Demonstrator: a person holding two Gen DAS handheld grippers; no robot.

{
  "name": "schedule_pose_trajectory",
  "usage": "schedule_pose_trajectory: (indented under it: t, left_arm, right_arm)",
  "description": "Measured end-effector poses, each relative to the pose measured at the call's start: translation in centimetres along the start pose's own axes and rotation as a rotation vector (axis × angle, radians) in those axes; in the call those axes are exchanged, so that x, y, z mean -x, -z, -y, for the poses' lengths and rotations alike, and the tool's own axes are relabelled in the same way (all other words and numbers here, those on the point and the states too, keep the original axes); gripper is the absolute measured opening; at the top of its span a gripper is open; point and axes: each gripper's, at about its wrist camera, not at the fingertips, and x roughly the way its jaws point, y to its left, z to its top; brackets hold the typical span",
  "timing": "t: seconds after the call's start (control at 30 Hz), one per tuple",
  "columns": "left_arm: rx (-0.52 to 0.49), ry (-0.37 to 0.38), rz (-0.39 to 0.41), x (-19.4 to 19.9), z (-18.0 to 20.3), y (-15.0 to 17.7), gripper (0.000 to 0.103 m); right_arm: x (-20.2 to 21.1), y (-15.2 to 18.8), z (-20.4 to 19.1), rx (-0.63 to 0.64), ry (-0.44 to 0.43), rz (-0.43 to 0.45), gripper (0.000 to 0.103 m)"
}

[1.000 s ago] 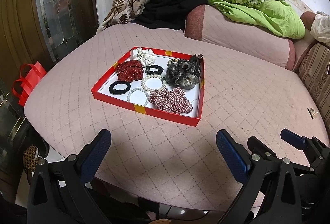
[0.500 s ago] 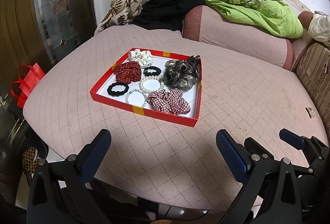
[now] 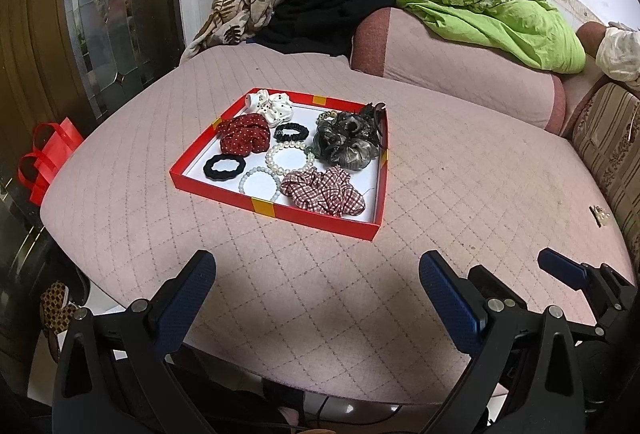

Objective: Organize jewelry

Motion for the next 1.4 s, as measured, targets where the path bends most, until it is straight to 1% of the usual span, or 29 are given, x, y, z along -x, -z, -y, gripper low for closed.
schedule_pose_trajectory:
  t: [0.67,0.93,1.17,1.4]
  left_arm:
    - [0.026,0.007,-0.02,-0.6,-0.5,0.1,0.101]
    - [0.035,0.009,-0.014,-0.6,-0.6,0.0,0.101]
    - [0.041,-0.004,0.018,0.7,-0.7,-0.9,0.101]
    - [0.016,-0.043,0.071,2.3,1.0,-2.1,0.101]
  right_arm:
    - [-0.6,0.2,-0.5,0.012,-0.01,-0.022,0.086]
    - [-0.3,0.2,-0.5,0.02,-0.006,-0.006,0.086]
    - [0.2,0.1,-0.4,0.017,-0.009,0.006,0.086]
    - [1.3,-0.2,0.7,-0.009,-0.027,0.037,0.086]
